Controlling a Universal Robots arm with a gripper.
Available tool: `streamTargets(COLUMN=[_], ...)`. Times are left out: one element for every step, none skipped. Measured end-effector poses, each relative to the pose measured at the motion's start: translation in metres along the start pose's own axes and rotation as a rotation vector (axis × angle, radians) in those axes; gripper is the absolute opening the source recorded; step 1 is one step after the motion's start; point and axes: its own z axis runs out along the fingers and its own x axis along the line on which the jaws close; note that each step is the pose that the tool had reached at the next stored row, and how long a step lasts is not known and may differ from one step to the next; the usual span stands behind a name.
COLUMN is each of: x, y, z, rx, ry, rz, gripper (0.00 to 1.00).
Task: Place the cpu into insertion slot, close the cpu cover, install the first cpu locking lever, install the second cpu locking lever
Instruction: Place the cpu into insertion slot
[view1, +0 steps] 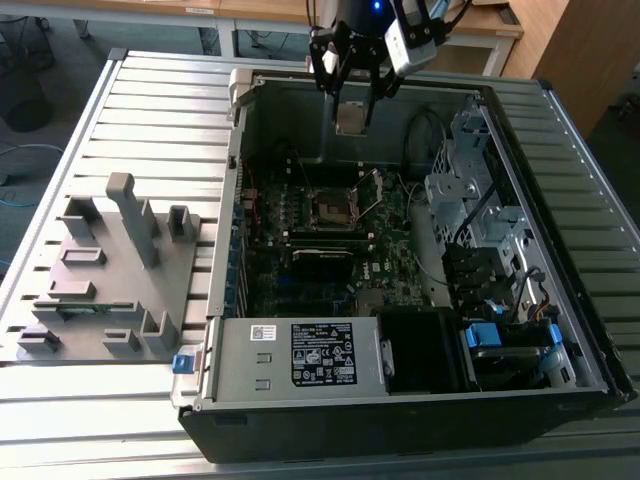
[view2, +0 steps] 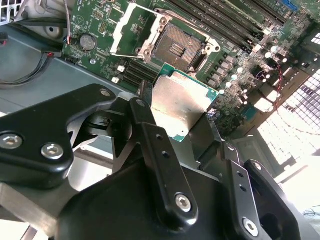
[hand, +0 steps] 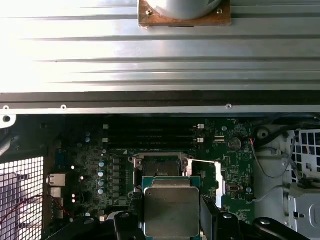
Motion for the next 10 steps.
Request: streamTargets(x=[0.0,0.0,0.0,0.0,0.0,0.0,0.0,0.0,0.0,0.0], y=[0.0,0.0,0.0,0.0,-0.0001,-0.0001,-0.0001,-0.0001,-0.0002,-0.0002], z=[0.0002,0.0003,0.0005,0.0007,0.001,0.0012,0.0014,0.0017,0.0019,0.002], rx=[0.0002,0.0005,0.0007,0.0008,0.0009,0.0011,0.0015,0.0017,0.0019,0.0022], ry=[-0.0001,0.0,0.0,-0.0001,-0.0001,-0.0001,-0.0001,-0.0001,0.0,0.0], rz=[0.0,0.0,0.0,0.0,0.0,0.0,0.0,0.0,0.0,0.0], gripper=[0.54,0.54,0.54,0.54,0.54,0.54,0.54,0.54,0.54,0.54])
